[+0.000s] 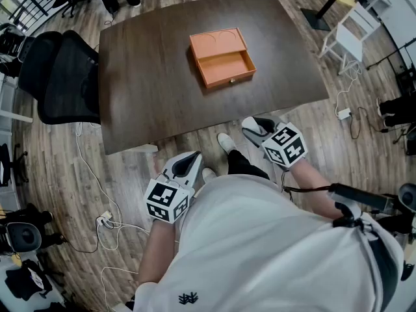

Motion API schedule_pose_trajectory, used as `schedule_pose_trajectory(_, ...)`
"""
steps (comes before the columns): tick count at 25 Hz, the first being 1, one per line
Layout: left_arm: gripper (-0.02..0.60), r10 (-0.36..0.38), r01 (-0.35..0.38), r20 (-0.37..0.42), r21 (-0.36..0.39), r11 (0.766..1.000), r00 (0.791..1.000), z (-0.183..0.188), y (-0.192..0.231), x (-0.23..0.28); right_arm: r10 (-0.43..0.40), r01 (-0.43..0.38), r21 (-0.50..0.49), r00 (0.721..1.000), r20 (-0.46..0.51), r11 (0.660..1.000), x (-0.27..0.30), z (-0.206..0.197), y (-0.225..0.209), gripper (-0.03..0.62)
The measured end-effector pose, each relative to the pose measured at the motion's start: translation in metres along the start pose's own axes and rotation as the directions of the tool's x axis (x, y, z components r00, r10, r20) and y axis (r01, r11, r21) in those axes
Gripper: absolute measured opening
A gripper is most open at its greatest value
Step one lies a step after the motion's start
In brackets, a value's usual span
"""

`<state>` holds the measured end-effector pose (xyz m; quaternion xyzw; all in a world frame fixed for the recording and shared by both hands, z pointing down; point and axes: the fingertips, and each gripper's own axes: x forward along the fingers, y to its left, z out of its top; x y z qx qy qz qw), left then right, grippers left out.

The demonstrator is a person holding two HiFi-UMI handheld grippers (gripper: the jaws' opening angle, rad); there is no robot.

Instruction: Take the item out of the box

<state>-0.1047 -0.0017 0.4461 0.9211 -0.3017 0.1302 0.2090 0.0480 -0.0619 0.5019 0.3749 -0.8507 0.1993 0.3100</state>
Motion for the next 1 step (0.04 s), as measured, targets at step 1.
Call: schedule_pose_trajectory(1,0.01,0.0,0.0,0.0,0.0,1.0,1.0,0.0004,-0.0011,0.0014,0.0,0.0,0.001,1.0,0.001,1.0,-0.0008,-0.0004,-0.0014,0.174)
